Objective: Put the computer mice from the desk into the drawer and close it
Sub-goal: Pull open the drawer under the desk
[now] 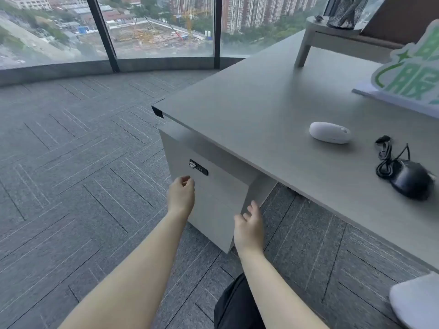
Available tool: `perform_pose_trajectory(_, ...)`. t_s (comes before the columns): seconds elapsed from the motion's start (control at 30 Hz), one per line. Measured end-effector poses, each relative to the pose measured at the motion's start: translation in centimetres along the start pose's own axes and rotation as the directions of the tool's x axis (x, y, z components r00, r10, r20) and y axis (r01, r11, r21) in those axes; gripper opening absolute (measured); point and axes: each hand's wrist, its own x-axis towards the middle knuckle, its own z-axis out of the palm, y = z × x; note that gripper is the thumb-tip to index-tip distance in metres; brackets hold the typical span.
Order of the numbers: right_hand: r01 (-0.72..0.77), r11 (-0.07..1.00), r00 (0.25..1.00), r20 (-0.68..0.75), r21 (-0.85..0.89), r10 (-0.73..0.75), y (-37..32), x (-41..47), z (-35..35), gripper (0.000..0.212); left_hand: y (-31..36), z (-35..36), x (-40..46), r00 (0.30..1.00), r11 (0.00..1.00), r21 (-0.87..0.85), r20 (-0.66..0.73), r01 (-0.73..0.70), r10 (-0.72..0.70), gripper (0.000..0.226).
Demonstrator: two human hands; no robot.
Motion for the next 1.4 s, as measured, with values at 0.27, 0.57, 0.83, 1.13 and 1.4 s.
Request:
perform_pose_trajectory(0.27,-0.038,0.999,0.999,-0.038,0.028,0.039,-0.8,3.2,1.1,0.051,1.2,3.2,5.3,0.953,0.862,-0.410,0.075,0.299,-0.295,0.026)
perform_pose_trajectory(0.57,-0.020,0.999,0.989,-0.145,-0.035,0.014,-0.9,4.0,0.8,0.032,1.4,4.3,7.5,0.938,0.849,-0.412,0.049,0.332,-0.343,0.027)
perform_pose_trajectory(0.83,-0.007,0.978,0.992,-0.124,-0.210,-0.020,-0.4,1.8,0.7,0.015,0.2,2.2,5.7,0.934,0.858,-0.407,-0.032,0.314,-0.357,0.018)
perform_pose_trajectory(1.13,0.235,0.876,0.963,0.221,-0.421,-0.152,0.6,-3.7,-0.2,0.021,-4.1,-5.6,0.6,0.939,0.852,-0.438,-0.051,0.286,-0.341,0.019)
perform_pose_trajectory(1.4,0.371,0.823,0.846,0.523,-0.429,-0.109,1.7,-9.5,2.0,0.020,-8.1,-13.3,-4.5,0.924,0.850,-0.456,-0.135,0.263,-0.358,0.024)
